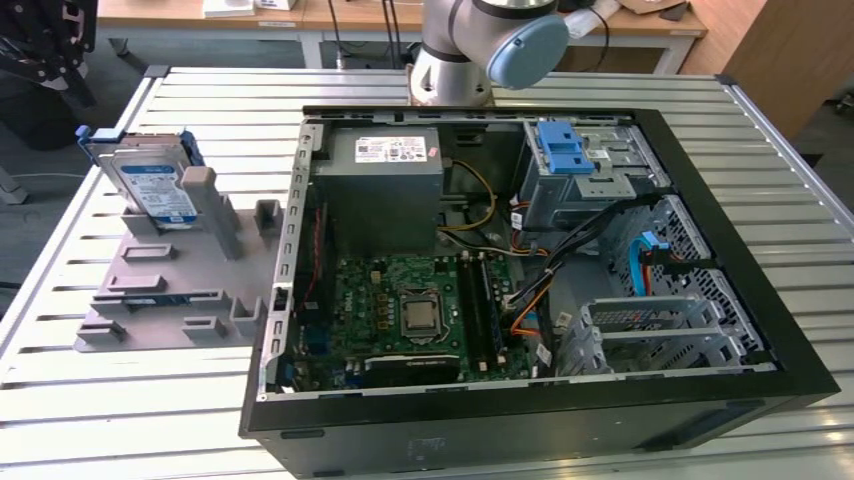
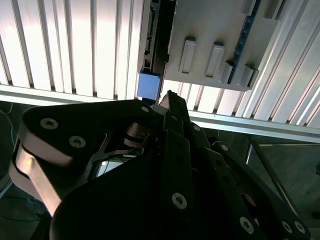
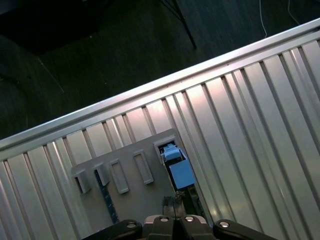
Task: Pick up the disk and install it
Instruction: 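Pick up the disk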
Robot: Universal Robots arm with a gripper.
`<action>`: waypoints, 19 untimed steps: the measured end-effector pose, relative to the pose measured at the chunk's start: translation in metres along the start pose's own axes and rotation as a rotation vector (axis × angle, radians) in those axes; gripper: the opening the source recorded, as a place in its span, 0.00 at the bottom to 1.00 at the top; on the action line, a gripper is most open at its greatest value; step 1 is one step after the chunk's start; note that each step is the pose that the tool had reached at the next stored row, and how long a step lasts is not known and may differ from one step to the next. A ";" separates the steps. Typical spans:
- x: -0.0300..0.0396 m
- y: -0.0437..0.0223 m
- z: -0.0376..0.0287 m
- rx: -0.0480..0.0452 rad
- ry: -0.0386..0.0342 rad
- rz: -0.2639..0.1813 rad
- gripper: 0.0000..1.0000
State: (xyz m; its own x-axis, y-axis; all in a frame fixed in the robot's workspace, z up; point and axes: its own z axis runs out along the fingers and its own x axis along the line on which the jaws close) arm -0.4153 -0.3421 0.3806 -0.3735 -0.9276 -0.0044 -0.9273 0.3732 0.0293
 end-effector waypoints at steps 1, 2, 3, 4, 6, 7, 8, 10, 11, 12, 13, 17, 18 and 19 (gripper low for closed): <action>0.0000 0.0000 0.0000 0.0000 0.0001 -0.001 0.11; 0.0000 0.0000 0.0000 0.0000 0.0001 -0.001 0.11; 0.0000 0.0000 0.0000 0.0000 0.0001 -0.002 0.11; 0.0000 0.0000 0.0000 0.0000 0.0001 -0.002 0.11; 0.0000 0.0000 0.0000 0.0000 0.0001 -0.003 0.11; 0.0000 0.0000 0.0000 0.0000 0.0001 -0.004 0.11; 0.0000 0.0000 0.0000 0.0000 0.0001 -0.005 0.11; 0.0000 0.0000 0.0000 0.0000 0.0002 -0.006 0.11; 0.0000 0.0000 0.0000 0.0000 0.0002 -0.006 0.11; 0.0000 0.0000 0.0000 0.0000 0.0002 -0.007 0.11; 0.0000 0.0000 0.0000 -0.0001 0.0003 -0.007 0.11; 0.0000 0.0000 0.0000 0.0000 0.0003 -0.010 0.11; 0.0000 0.0000 0.0000 0.0000 0.0003 -0.010 0.11; 0.0000 0.0000 0.0000 0.0000 0.0003 -0.011 0.11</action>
State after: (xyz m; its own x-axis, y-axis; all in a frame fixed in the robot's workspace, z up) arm -0.4153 -0.3421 0.3806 -0.3634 -0.9316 -0.0044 -0.9313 0.3631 0.0293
